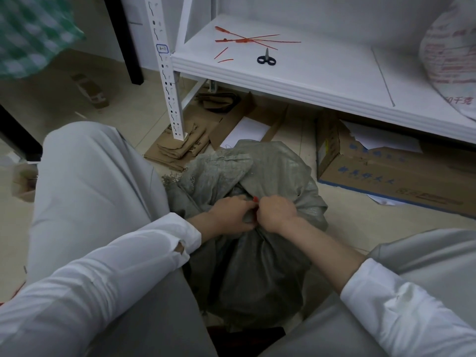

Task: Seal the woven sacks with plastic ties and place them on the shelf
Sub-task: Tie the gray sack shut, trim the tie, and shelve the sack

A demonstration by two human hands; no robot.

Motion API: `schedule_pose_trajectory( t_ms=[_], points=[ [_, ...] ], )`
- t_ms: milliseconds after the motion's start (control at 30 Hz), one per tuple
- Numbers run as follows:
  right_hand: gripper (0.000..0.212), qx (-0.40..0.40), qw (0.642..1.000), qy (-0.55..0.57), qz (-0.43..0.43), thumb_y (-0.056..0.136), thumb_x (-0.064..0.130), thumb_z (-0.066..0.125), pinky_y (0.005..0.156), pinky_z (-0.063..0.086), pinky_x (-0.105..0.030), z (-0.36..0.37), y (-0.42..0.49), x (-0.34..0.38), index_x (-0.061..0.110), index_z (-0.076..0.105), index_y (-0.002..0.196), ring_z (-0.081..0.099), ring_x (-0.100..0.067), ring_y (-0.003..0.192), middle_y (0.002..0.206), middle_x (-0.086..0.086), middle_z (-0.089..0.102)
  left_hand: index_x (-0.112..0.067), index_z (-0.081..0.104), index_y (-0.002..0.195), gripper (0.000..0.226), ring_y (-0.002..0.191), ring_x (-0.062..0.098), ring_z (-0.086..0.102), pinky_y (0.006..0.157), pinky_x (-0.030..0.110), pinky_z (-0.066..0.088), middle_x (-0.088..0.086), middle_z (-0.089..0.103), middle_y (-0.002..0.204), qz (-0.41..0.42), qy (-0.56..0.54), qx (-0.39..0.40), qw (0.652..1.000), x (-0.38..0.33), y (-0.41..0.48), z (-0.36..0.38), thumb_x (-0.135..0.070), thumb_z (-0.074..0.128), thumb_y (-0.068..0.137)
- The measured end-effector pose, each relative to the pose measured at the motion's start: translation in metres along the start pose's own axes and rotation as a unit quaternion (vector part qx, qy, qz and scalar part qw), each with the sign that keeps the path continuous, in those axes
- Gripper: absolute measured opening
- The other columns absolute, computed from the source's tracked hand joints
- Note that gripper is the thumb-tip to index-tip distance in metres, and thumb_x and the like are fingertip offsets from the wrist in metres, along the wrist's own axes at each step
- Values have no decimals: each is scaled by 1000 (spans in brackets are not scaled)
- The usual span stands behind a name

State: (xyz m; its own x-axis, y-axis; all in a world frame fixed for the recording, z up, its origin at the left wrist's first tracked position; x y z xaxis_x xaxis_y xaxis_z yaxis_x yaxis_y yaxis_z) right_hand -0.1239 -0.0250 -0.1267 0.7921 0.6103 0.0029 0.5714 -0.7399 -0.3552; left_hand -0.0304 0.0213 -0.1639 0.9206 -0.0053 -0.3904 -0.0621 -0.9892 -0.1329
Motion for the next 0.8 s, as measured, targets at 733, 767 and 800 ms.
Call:
schedule_pose_trajectory(
  t_ms=[733, 767, 800],
  points=[
    [25, -101, 982, 157, 35, 87, 11, 48, 79, 50, -39, 5, 4, 8, 9, 67, 103, 63, -36, 102, 106, -19, 67, -35, 52, 131, 42, 100, 29, 58, 80, 35, 42, 9, 53, 111, -57, 65, -35, 996, 2, 1, -7, -44, 55, 91],
    [25, -93, 984, 149, 27, 87, 11, 48, 80, 50, -39, 6, 6, 7, 8, 66, 105, 62, -37, 103, 107, -20, 66, -35, 52, 131, 42, 101, 29, 59, 81, 36, 44, 9, 53, 111, -57, 61, -26, 996, 3, 2, -6, -44, 57, 90],
    [24, -82, 987, 137, 16, 89, 13, 48, 80, 50, -40, 5, 7, 5, 7, 65, 105, 62, -38, 103, 109, -20, 65, -35, 52, 131, 44, 100, 28, 59, 80, 35, 45, 8, 53, 111, -57, 51, -18, 997, 5, 3, -6, -45, 59, 89]
  ],
)
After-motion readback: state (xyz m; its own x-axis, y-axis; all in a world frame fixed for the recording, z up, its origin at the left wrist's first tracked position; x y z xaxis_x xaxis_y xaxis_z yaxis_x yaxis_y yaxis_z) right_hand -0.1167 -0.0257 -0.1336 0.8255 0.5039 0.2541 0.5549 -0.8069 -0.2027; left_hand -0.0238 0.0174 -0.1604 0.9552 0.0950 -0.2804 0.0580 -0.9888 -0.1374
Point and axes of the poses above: each hand's wrist, its own y-axis towards the middle knuckle, its own z-axis out of the palm, x = y × z, the point moved 5 cm from there along y, towards the middle knuckle
